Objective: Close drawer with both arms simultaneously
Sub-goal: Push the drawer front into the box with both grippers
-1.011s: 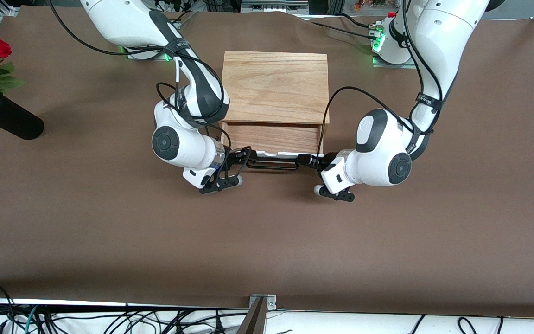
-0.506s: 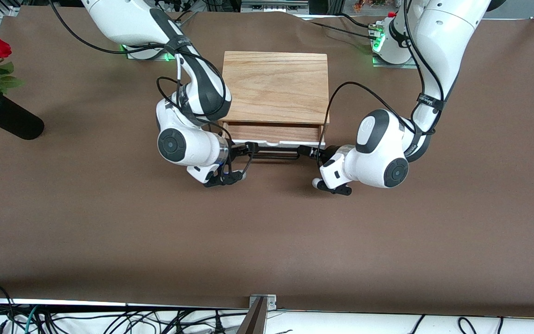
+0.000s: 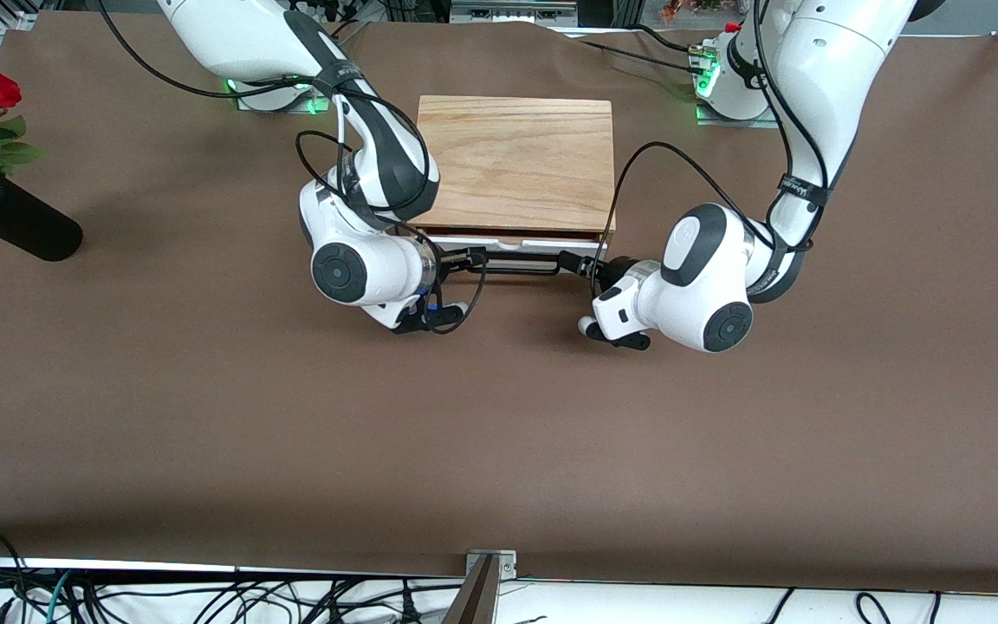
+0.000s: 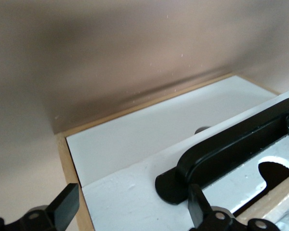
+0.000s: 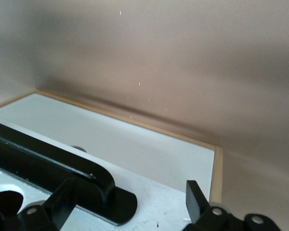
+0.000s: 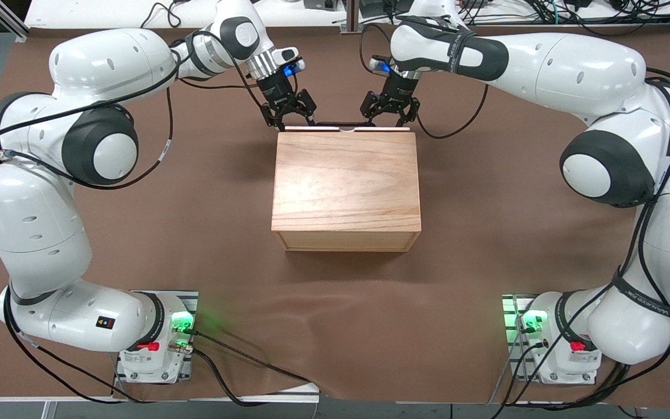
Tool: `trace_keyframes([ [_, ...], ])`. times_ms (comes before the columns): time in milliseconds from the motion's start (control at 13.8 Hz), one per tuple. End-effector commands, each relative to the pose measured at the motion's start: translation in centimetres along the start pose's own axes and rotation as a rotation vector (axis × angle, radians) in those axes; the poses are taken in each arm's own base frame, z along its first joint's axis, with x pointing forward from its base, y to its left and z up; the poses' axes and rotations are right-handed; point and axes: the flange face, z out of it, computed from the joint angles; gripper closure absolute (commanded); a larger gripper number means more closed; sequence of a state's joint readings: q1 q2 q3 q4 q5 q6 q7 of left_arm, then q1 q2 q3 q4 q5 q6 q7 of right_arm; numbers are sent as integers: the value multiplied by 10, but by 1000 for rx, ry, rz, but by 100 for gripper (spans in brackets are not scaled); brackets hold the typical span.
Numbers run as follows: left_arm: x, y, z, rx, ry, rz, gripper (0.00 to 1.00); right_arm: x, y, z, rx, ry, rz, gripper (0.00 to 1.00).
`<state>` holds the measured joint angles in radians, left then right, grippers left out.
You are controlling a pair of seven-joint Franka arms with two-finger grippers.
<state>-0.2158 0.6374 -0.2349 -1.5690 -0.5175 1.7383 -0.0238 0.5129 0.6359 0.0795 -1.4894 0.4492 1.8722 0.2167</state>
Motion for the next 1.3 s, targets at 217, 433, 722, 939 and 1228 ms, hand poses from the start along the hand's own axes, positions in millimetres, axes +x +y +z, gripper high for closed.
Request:
trace_keyframes([
  [217,-10,1,5,-19,-63,5,0,-21,-19,9,17,-103,-13,0],
  [433,-11,1,5,-19,-69,5,0,-24,-24,9,93,-138,8,0],
  [722,-11,1,-4,-6,-56,14,0,-23,-24,11,91,-139,1,0],
  [939,-11,-2,-31,-15,-15,23,0,-22,-24,8,86,-128,-8,0],
  [1228,-20,-14,-97,-35,68,20,0,-7,-17,-36,102,-42,-31,0],
])
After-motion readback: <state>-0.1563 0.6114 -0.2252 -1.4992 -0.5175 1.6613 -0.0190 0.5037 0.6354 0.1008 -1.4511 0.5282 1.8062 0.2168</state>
